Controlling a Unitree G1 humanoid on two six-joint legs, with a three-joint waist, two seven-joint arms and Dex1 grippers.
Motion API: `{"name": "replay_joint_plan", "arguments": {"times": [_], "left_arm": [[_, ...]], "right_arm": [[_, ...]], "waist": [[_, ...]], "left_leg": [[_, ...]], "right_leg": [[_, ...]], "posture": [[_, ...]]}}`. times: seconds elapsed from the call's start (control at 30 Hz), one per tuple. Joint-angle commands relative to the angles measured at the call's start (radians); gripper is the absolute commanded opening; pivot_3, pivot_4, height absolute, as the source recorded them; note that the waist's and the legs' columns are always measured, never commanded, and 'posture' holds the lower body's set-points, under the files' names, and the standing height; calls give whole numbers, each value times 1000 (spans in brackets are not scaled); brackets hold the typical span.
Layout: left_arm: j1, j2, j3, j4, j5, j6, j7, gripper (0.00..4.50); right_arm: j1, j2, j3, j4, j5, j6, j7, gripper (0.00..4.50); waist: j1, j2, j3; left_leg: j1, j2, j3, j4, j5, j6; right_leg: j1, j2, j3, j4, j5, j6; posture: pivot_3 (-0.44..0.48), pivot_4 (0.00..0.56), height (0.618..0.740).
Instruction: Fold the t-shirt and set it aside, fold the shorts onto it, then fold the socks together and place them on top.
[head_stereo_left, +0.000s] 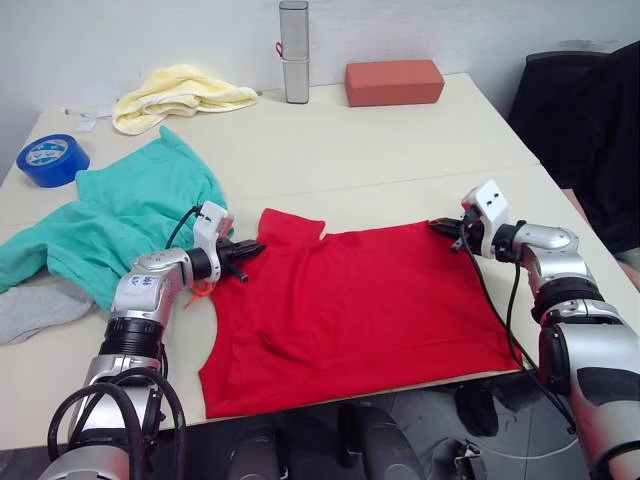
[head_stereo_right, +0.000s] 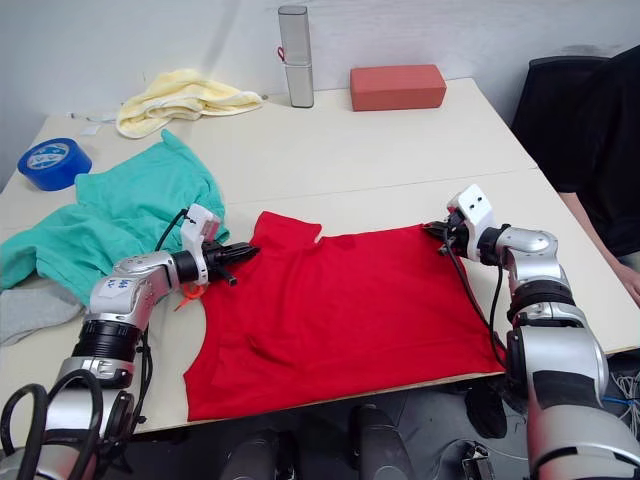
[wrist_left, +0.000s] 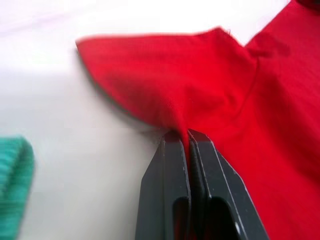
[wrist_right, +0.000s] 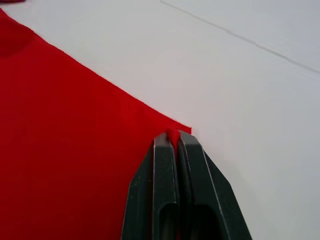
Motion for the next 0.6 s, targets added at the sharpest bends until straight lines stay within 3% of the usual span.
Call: {"name": "replay_joint_plan", "arguments": {"times": [0.03, 0.27, 0.6], "left_arm": [[16, 11, 21, -14, 20, -164, -33, 0], [101, 71, -3, -24, 101, -374, -54, 0], [175, 93, 23, -92, 66, -324, -90, 0]], "right_arm": [[19, -29, -33, -45, 27, -128, 42, 36], [111, -70, -46, -82, 44, -303, 145, 36], [208, -104, -19, -110, 25, -564, 243, 36]], "waist": [[0, 0, 0], [-2, 0, 0], [-2, 0, 0]], "left_leg": [[0, 0, 0, 0, 0, 0], [0, 0, 1, -1, 0, 0], [1, 1, 0, -1, -1, 0]], "right_leg": [[0, 0, 0, 0, 0, 0], [0, 1, 0, -1, 0, 0], [0, 0, 0, -1, 0, 0]], "posture": [[0, 150, 740], [0, 150, 740], [0, 150, 740]]}}
